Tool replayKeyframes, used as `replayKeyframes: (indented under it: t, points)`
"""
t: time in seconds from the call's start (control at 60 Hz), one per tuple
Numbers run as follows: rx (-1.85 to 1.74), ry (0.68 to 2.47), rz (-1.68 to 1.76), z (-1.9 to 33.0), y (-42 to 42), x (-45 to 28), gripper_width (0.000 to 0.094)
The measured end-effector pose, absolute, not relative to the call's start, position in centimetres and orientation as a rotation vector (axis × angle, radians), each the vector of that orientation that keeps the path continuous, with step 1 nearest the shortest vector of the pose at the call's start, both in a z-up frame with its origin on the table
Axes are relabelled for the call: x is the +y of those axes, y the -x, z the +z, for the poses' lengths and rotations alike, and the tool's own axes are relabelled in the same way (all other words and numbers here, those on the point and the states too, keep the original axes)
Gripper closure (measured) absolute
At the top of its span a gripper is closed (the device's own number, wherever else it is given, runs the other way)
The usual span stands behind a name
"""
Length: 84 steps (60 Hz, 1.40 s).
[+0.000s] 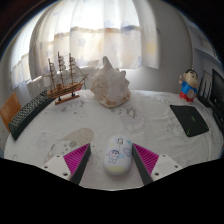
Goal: Arrange mouse
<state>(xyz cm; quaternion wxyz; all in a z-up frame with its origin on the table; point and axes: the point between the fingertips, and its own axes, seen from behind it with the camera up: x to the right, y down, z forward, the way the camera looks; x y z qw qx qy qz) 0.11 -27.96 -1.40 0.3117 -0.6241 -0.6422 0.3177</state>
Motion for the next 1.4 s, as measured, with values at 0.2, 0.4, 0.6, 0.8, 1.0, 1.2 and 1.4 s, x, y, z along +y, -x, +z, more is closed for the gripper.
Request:
replayKeyframes:
  t: [0.2,0.4,0.6,0.8,1.0,1.2,1.4]
  points:
    - [-1.694,1.661,0.832,-1.7,1.1,-28.0,0.0187]
    - [-1.721,1.608,0.795,-1.0,1.3,-27.8,0.0518]
    - [-1.661,1.621,0.860,7.0,2.3,-25.9,0.0530]
    - [-1.557,1.574,0.895,16.1,6.7,-15.4,0.0531]
    - [-1.506,1.565,0.750,13.7,11.6,1.6,0.0531]
    - [-1.582,1.683,0.739,3.7,13.0,11.4,0.0529]
    - [-1.667,1.708,0.770,-1.6,12.3,12.6,0.0456]
